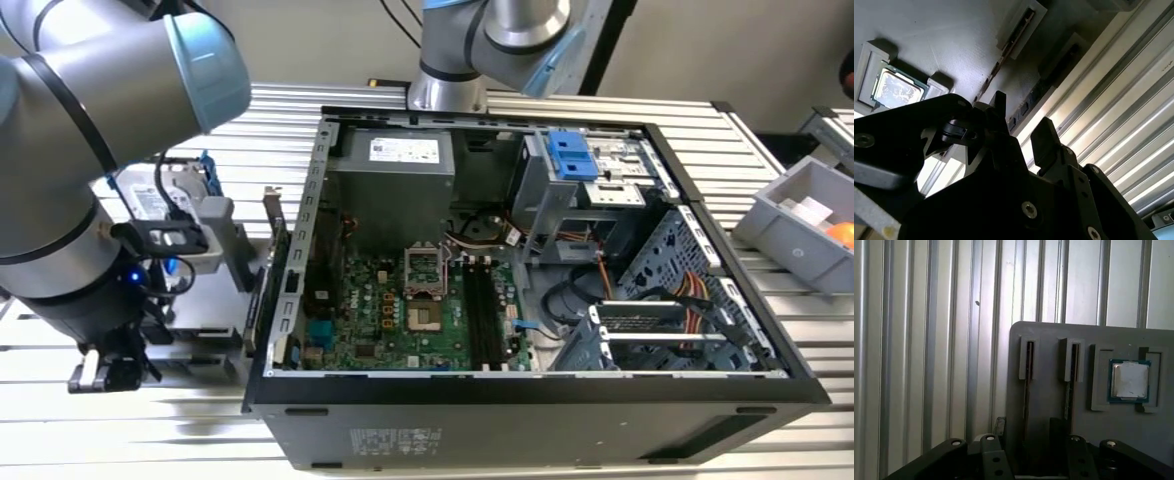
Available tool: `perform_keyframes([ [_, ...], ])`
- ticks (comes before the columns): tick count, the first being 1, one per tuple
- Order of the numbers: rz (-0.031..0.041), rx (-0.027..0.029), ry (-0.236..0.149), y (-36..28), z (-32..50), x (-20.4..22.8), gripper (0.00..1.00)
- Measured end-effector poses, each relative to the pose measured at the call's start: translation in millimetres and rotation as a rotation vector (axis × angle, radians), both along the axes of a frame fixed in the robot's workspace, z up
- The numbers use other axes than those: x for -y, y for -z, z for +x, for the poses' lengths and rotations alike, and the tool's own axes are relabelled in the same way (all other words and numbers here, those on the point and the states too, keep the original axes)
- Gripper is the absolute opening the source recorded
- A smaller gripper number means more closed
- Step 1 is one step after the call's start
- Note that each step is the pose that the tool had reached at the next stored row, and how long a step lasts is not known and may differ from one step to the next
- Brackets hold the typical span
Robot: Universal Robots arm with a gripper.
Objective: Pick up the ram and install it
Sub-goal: 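Pick up the ram and move it above insertion slot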
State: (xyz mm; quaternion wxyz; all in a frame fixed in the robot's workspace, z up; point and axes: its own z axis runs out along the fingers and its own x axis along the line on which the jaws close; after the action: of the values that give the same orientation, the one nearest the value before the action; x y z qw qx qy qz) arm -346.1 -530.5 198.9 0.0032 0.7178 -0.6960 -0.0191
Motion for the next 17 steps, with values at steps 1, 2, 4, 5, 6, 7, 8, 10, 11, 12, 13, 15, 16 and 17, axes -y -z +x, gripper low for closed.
perform_keyframes([
  [1,-0.0012,-0.0002,0.001,0.5,0.0,0.0,1.0],
  [2,-0.0022,-0.0003,0.002,0.9,0.0,0.0,1.0],
  [4,-0.0036,-0.0003,0.008,1.7,0.0,-0.1,1.0],
  [5,-0.0037,-0.0002,0.011,2.2,0.0,-0.1,1.0],
  [6,-0.0041,-0.0003,0.014,2.5,0.0,-0.1,1.0],
  [7,-0.0043,-0.0003,0.016,2.8,0.0,-0.1,1.0],
  [8,-0.0043,-0.0004,0.016,2.9,0.0,-0.1,1.0],
  [10,-0.0044,-0.0003,0.016,3.2,0.0,-0.1,1.0],
  [11,-0.0047,-0.0001,0.016,4.2,0.0,-0.2,1.0],
  [12,-0.0049,-0.0001,0.016,4.8,0.0,-0.2,1.0],
  [13,-0.0052,-0.0001,0.016,5.5,0.0,-0.2,1.0],
  [15,-0.0058,-0.0002,0.016,6.8,0.0,-0.1,1.0],
  [16,-0.0061,-0.0003,0.016,7.2,0.0,-0.1,1.0],
  [17,-0.0063,-0.0003,0.016,7.4,0.0,-0.1,1.0],
])
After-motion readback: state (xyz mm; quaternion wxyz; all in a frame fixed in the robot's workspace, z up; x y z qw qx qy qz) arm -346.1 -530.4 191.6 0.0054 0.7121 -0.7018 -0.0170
